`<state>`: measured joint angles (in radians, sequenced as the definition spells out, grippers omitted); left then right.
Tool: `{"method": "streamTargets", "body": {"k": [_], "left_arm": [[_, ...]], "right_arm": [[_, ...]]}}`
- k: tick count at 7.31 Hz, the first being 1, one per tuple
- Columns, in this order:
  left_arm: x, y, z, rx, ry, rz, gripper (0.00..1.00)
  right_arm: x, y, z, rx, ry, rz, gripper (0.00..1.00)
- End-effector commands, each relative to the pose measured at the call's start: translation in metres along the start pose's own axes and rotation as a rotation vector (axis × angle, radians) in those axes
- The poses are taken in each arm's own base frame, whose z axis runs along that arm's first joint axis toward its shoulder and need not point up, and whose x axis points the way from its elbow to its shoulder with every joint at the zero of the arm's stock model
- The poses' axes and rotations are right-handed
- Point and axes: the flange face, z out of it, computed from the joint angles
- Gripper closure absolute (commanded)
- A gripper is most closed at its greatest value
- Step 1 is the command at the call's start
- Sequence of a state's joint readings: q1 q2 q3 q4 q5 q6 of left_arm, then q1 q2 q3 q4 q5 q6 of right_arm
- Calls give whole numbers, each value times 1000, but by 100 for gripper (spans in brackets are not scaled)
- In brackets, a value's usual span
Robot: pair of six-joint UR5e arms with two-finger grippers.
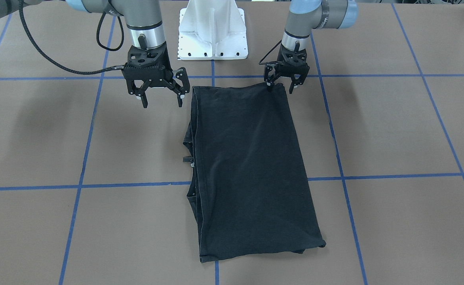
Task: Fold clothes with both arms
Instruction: 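Move the left gripper to the shirt corner nearest the robot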
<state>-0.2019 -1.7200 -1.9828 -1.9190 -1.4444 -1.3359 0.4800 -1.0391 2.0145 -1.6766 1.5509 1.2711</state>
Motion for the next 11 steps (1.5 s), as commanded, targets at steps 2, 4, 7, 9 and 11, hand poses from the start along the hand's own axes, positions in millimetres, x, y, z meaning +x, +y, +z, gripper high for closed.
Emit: {"method": "streamTargets", "body": {"k": [2, 4, 7, 9, 11], "left_arm": [[2, -1, -4, 0, 9, -19, 62], [-9, -1, -1, -1, -12, -19, 74], [-10, 0, -2, -4, -10, -17, 36], [-8, -2, -7, -5, -2, -16, 27], [-5, 2, -6, -23, 5, -20, 27]], "right_arm": [[-1, 1, 0, -1, -1, 1, 0], [-1, 0, 0, 1, 0, 6, 0], [-1, 0, 0, 2, 0, 6, 0], [-1, 0, 0, 2, 0, 6, 0], [0, 1, 1, 2, 2, 6, 0]]}}
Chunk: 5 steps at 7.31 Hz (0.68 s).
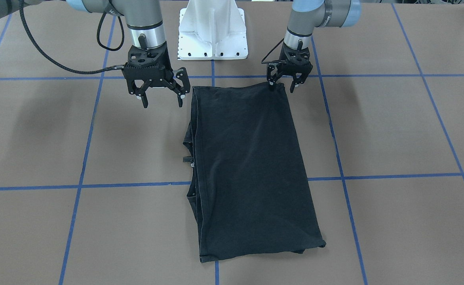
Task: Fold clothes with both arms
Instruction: 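Move the right gripper to the other shirt corner nearest the robot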
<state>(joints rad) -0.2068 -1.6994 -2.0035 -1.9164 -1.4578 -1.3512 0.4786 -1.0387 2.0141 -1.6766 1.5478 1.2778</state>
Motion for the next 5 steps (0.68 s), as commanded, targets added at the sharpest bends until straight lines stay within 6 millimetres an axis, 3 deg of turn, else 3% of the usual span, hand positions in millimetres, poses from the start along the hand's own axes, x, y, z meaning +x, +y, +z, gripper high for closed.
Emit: {"method": "streamTargets", "body": {"k": [1, 3, 4, 5], "left_arm": [[5, 4, 3, -17, 7, -20, 27], [4, 4, 5, -18, 2, -23, 29], [4, 5, 6, -20, 1, -24, 35], [4, 5, 6, -19, 2, -26, 50]], "right_arm": [[1, 0, 1, -1, 3, 0, 0], [1, 0, 1, 1, 3, 0, 0], [0, 0, 0, 2, 0, 0, 0], [0, 0, 0, 2, 0, 0, 0]]}}
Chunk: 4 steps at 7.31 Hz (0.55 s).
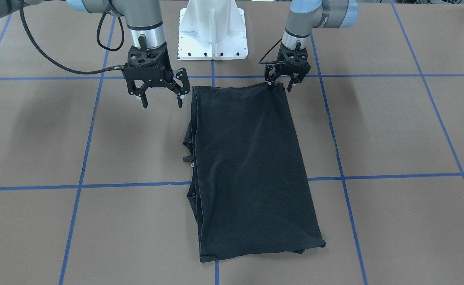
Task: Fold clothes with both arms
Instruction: 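Move the right gripper to the other shirt corner nearest the robot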
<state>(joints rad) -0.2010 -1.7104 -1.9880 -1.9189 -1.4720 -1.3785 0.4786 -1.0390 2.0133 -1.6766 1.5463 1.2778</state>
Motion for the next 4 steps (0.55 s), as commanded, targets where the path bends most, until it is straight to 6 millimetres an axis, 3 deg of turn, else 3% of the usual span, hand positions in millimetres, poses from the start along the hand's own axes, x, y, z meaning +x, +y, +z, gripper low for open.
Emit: {"method": "streamTargets", "body": {"k": [1, 2, 4], "left_arm": [[0, 1, 2, -13, 3, -5, 71], [0, 2, 2, -14, 3, -17, 100], [0, 0, -3, -10, 8, -25, 100]], "right_arm": [[0, 0, -1, 0, -1, 0, 0], [0, 0, -1, 0, -1, 0, 0], [0, 0, 2, 1, 4, 3, 0]]}}
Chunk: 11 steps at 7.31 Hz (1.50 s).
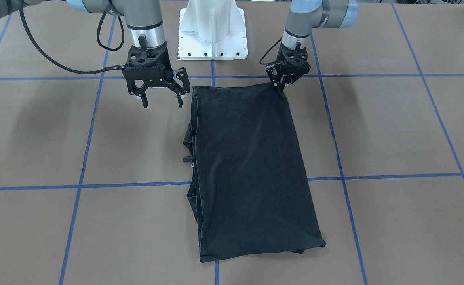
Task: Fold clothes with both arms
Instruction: 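Move the right gripper to the other shirt corner nearest the robot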
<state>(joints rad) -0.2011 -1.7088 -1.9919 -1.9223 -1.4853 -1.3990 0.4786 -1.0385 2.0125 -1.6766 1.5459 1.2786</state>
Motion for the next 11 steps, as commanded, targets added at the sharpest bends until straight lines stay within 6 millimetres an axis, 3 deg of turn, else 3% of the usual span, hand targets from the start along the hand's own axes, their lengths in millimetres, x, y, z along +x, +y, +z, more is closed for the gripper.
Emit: {"method": "streamTargets", "body": {"k": [1, 3, 5, 7, 9, 11], "left_arm": [[1, -2, -6, 5, 10, -4, 100], [6, -4, -12, 7, 23, -8, 100], [6, -5, -13, 8, 25, -11, 100], [7, -4, -13, 7, 26, -12, 100], [6, -5, -13, 8, 25, -13, 100], [6, -4, -12, 7, 26, -12, 100]], "right_arm": [[1, 2, 11, -6, 22, 23, 0], [-9, 6, 31, -3, 6, 103, 1], [-34, 11, 89, 66, -67, 237, 4], [-57, 45, 107, 97, -51, 311, 9], [-64, 82, 126, 131, -16, 310, 14], [-64, 93, 139, 150, 7, 301, 16]]}}
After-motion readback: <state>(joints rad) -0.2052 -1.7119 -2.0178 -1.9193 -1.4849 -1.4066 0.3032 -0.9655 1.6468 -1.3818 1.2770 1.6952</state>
